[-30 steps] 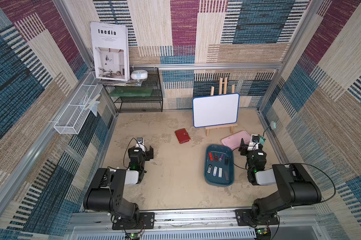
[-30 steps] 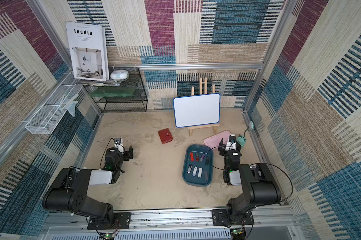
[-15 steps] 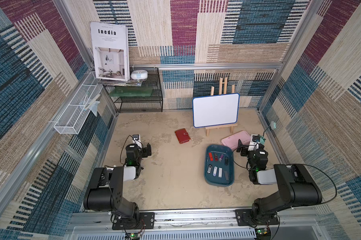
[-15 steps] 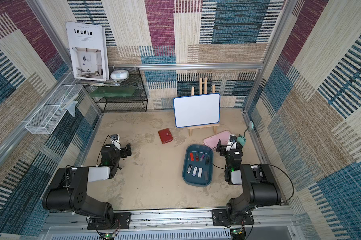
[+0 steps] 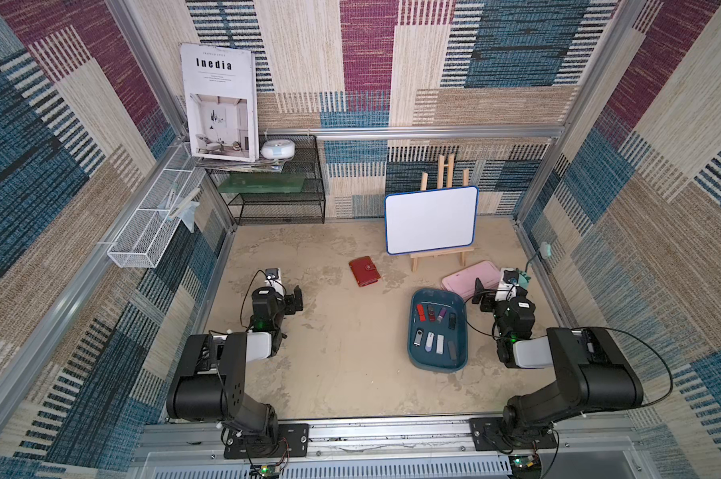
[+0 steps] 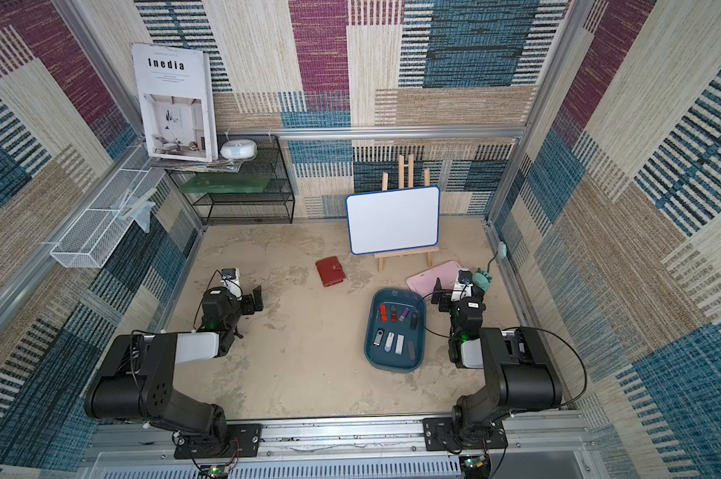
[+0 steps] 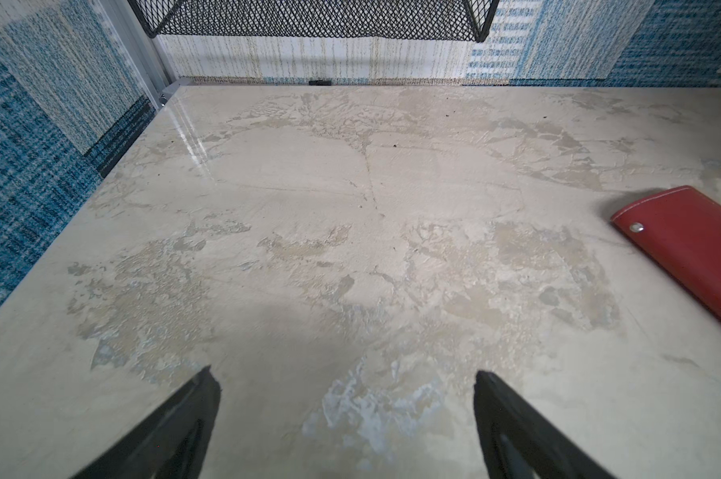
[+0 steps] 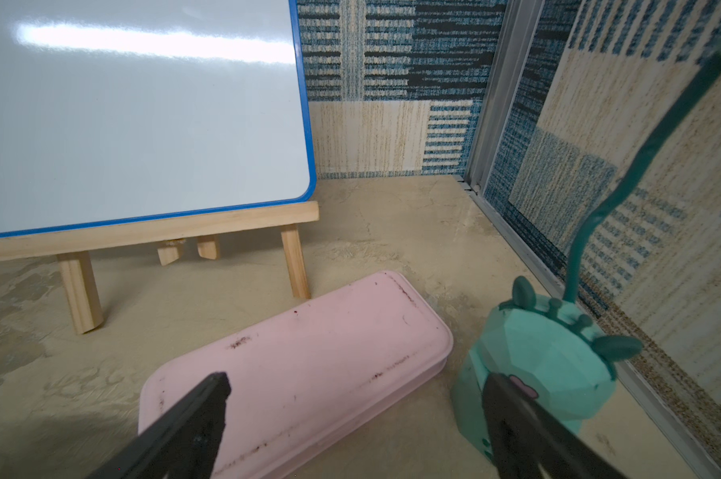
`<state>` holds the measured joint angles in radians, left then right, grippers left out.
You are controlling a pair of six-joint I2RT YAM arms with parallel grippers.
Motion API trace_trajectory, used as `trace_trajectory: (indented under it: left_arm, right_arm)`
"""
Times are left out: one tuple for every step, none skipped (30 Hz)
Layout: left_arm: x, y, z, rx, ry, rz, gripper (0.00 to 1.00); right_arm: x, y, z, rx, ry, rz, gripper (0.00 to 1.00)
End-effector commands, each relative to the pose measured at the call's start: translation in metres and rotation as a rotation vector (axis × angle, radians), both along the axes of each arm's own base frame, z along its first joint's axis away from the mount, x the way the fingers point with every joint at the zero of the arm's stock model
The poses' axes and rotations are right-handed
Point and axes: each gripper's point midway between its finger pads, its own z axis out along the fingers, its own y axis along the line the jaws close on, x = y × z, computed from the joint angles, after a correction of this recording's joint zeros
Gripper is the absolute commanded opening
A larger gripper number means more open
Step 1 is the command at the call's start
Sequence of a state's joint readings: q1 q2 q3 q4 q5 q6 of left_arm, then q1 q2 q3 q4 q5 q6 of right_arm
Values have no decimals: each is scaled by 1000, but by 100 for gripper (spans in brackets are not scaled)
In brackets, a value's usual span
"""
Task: Put the usb flash drive into the storage box
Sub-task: Reset both arms
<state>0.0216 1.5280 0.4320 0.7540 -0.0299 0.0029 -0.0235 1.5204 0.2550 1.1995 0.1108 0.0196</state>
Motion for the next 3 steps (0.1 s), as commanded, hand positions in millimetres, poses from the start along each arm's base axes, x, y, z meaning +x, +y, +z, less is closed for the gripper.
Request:
trace_trajectory:
  left_arm:
    - [2, -1, 4, -5, -14, -5, 99]
    - [2, -1, 4, -5, -16, -5, 99]
    - [2, -1, 4, -5, -15, -5, 99]
  right_arm:
    - [3, 2, -1, 7, 7, 6, 99]
    - [3, 1, -1, 6, 6, 6, 99]
    - [3, 2, 0, 7, 4, 6, 99]
